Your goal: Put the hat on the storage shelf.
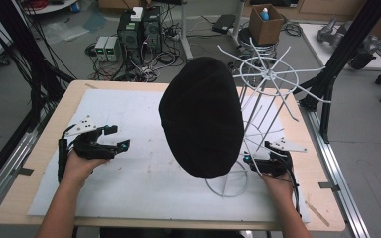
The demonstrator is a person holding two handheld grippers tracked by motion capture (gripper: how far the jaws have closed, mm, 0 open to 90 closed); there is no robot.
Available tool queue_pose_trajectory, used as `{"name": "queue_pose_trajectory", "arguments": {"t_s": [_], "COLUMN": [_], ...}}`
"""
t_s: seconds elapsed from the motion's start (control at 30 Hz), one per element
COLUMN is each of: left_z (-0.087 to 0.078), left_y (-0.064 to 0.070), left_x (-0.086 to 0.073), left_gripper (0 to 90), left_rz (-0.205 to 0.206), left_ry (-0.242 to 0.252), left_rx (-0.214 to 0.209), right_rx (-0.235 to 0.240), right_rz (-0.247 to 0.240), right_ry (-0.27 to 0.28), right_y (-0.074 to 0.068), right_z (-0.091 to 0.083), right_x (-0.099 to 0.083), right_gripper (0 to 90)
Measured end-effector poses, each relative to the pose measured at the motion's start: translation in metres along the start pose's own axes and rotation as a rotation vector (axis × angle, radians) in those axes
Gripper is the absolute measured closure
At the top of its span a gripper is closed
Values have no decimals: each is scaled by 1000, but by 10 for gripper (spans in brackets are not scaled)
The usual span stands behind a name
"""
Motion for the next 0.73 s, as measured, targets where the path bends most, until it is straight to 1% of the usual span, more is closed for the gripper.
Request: {"name": "queue_pose_trajectory", "arguments": {"t_s": [0.03, 0.17, 0.23, 0.3, 0.4, 0.57, 0.6, 0.73], "left_z": [0, 1, 2, 2, 3, 4, 4, 4], "left_y": [0, -1, 0, -1, -1, -2, -2, -1], "left_x": [0, 0, 0, -1, -1, -1, -2, -2], "left_gripper": [176, 175, 175, 176, 175, 175, 176, 176], "left_rz": [-2, 3, 0, 0, 2, -3, 0, 1], "left_ry": [2, 6, 7, 1, 1, -2, -4, -10], "left_rx": [1, -9, -13, -11, -14, -8, -6, -4], "right_rx": [0, 1, -1, -3, -2, -4, -2, -4], "right_rz": [-6, 0, -6, 2, 2, -5, 0, 1], "right_ry": [2, -4, -1, -2, 0, -1, -6, 4], "right_y": [0, -1, 0, 1, 1, 2, 1, 2], "right_z": [1, -1, -1, -1, 0, 0, -1, -1], "right_x": [0, -1, -1, -1, -1, -2, -2, -1], "right_gripper": [46, 46, 46, 46, 46, 47, 47, 46]}}
Point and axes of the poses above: each handheld gripper's, and its own axes: z roughly forward along the jaws, x roughly out of its top, y roughly to its right, the point moved 10 cm from there along z, roughly forward along the jaws, and after that the axes turned 10 degrees about -x, right-handed, at the moved point
